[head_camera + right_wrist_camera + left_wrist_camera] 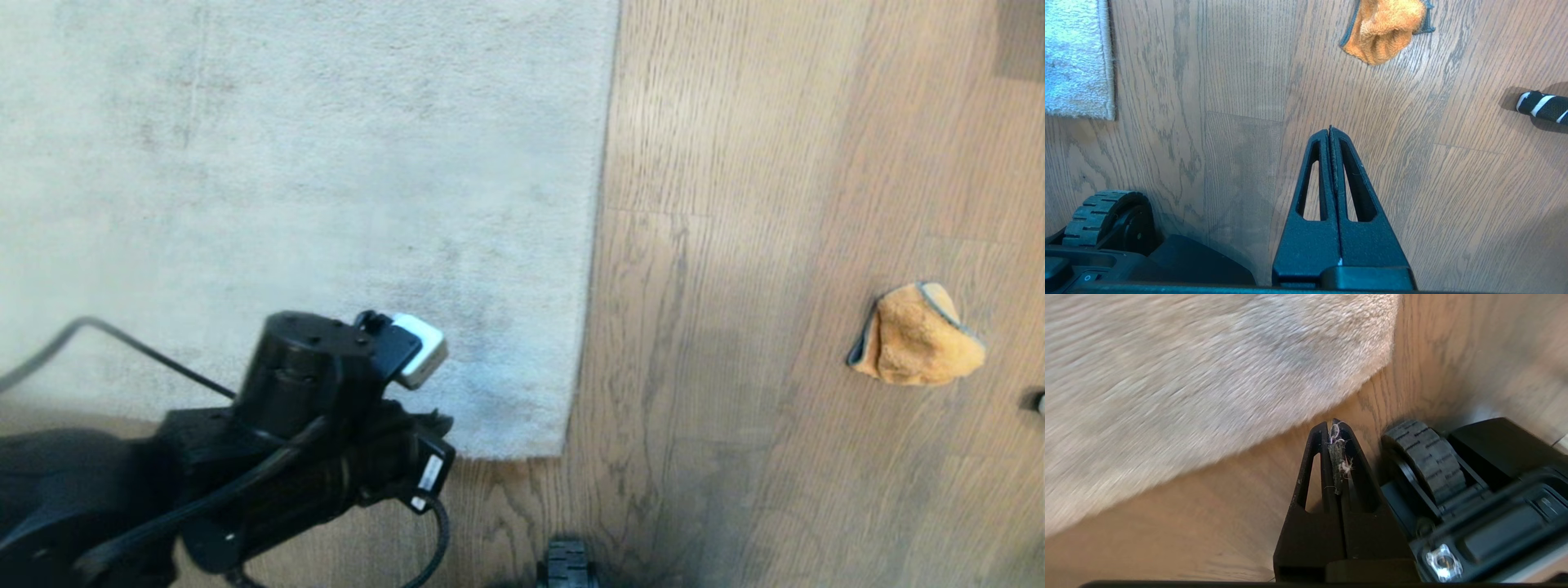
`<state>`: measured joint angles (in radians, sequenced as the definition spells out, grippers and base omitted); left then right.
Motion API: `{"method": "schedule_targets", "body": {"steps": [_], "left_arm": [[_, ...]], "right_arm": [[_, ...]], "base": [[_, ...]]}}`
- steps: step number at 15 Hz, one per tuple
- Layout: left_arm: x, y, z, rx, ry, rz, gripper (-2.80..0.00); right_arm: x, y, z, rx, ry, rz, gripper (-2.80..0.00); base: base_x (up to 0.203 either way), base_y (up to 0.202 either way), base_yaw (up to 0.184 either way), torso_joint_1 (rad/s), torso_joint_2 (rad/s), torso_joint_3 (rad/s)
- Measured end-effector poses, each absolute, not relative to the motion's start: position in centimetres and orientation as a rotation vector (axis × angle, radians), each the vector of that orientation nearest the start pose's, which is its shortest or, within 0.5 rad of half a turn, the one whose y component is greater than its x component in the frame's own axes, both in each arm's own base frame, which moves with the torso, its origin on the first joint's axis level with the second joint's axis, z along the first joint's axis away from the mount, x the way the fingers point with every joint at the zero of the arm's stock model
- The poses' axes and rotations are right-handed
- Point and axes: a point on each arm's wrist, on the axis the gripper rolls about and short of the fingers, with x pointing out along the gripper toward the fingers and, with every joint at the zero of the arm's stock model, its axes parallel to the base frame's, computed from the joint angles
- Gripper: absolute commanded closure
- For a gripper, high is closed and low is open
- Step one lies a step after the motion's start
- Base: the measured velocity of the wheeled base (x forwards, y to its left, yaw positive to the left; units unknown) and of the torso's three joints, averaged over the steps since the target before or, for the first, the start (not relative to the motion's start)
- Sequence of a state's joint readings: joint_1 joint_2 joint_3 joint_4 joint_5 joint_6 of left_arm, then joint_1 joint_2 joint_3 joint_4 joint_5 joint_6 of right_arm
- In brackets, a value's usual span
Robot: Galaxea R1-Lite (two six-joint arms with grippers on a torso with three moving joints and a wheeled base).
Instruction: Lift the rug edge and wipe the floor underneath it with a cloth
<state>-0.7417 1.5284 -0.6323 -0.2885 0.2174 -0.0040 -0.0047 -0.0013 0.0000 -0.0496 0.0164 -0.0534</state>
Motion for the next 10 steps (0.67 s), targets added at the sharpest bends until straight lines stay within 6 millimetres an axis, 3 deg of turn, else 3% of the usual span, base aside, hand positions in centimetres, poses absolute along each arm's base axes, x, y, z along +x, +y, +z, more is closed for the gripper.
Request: {"method": "schedule_targets", "body": {"steps": [5, 10], "left_arm": [[11.5, -9.7, 17.4, 0.192, 0.396, -0.504, 0.0], [6.6, -3.8, 17.3, 0.134, 0.293, -0.38, 0.0]], "right_arm": [[-2.3, 0.0, 8.1, -0.054, -0.052, 0.01, 0.0], [-2.3, 0.0, 8.1, -0.053, -0.051, 0.01, 0.0]], "base": [[0.0, 0.0, 0.0, 0.0, 0.0, 0.0], [0.0, 0.0, 0.0, 0.0, 0.0, 0.0]]}}
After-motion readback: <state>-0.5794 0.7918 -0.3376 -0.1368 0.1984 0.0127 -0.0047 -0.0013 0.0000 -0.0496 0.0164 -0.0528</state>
